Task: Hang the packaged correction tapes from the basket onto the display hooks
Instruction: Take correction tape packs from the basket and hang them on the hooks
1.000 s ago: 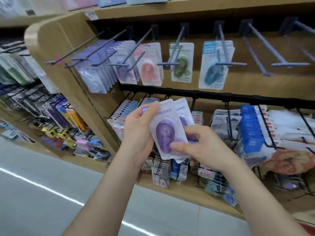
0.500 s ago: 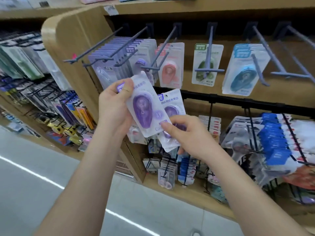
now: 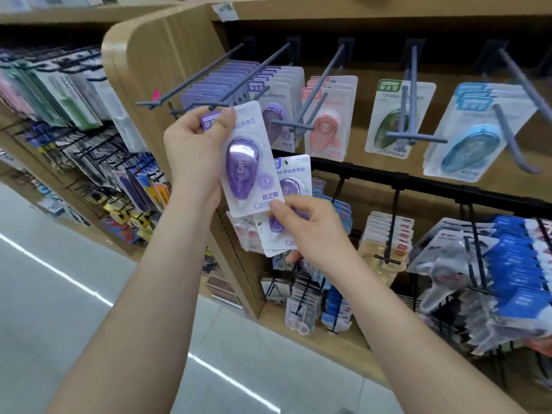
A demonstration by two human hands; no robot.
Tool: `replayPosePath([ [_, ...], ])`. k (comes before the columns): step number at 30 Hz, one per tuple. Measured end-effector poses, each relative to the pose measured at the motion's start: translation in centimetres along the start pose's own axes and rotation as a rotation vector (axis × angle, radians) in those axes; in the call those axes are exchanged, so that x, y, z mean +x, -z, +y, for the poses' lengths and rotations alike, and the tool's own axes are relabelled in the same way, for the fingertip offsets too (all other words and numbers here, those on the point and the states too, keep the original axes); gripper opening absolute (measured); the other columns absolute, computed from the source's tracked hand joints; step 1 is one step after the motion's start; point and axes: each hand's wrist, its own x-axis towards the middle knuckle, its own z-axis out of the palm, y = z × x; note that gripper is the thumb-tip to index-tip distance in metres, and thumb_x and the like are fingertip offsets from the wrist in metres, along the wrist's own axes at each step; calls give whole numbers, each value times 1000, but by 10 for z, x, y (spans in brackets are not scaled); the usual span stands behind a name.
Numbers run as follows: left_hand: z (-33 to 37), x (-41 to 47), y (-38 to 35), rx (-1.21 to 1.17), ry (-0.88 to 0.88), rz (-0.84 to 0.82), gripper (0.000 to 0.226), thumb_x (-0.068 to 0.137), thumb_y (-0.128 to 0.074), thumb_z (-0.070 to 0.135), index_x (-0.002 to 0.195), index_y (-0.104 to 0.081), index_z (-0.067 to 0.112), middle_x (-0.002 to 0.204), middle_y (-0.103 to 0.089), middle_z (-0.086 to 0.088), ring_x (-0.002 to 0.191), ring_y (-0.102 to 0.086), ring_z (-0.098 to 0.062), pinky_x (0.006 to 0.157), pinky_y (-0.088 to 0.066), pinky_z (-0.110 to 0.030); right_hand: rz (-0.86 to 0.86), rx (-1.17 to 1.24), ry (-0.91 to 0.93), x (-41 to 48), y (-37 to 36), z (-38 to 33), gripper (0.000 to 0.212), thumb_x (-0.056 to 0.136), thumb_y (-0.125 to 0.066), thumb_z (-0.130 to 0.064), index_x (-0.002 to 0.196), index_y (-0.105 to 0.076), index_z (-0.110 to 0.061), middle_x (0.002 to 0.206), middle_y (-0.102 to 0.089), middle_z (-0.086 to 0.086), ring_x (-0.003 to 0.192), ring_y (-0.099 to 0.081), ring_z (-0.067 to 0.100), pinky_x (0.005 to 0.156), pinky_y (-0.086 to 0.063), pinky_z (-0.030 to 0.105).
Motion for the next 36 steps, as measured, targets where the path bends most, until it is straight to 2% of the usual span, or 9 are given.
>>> replayPosePath([
  [5,4,1,-3,-90,155,25,21,97,-60,13,77,-66,11,69,-70,-3,63,-66,-17,68,-55,-33,4,84,-21,-1,-5,-2,21,99,-59,-27,89,-74,-17,92,-70,14,66,-60,19,39,-49,26],
  [8,3,-12,-2,-5,147,-28,13,99,-58,19,107,-62,10,85,-74,1,75,-72,-12,68,-55,-31,25,121,-28,-2,-8,-5,22,99,-59,-27,83,-72,-22,88,-68,9,66,-60,23,38,-50,27],
  [10,-5,-30,7,16,121,-92,36,96,-62,14,129,-48,12,94,-75,2,86,-73,-15,70,-57,-33,44,123,-21,-2,-8,-6,23,99,-59,-28,80,-72,-25,92,-69,13,67,-60,27,39,-52,29],
  [15,-22,-55,18,173,25,-129,48,89,-70,9,129,-54,32,105,-75,-2,99,-71,-14,83,-58,-31,20,60,-47,-2,0,1,18,99,-57,-15,99,-74,-23,107,-65,5,74,-64,24,51,-60,36],
  [22,-34,-13,-18,424,36,-75,46,93,-69,22,136,-58,30,138,-57,6,130,-49,-10,107,-41,-27,34,97,3,-15,29,24,80,91,-65,-3,132,-29,-61,132,-51,-20,107,-65,17,60,-61,26],
  [28,-45,-20,-12,689,-60,-129,49,94,-60,44,141,-50,32,120,-62,-4,106,-59,-17,95,-51,-38,15,116,49,-15,44,29,94,88,-72,-8,135,-17,-68,132,-63,-5,109,-68,17,70,-62,31],
  [31,-38,-52,-4,512,22,-325,36,94,-65,35,128,-61,24,112,-66,2,99,-64,-7,84,-53,-22,-58,78,14,-21,49,21,99,87,-74,-11,142,-11,-63,117,-71,-11,91,-74,18,51,-56,30],
  [33,-36,-65,-2,331,171,-430,29,89,-70,24,117,-65,19,105,-72,-2,94,-70,-13,77,-58,-27,-121,30,21,-22,50,17,94,87,-75,-12,143,-18,-62,113,-72,-11,84,-74,22,46,-53,33],
  [36,-37,-67,0,241,197,-292,14,88,-72,13,99,-64,15,91,-74,-3,82,-71,-19,69,-59,-33,-182,30,20,-24,47,14,82,88,-74,-14,138,-27,-61,113,-72,-9,77,-71,25,44,-50,31],
])
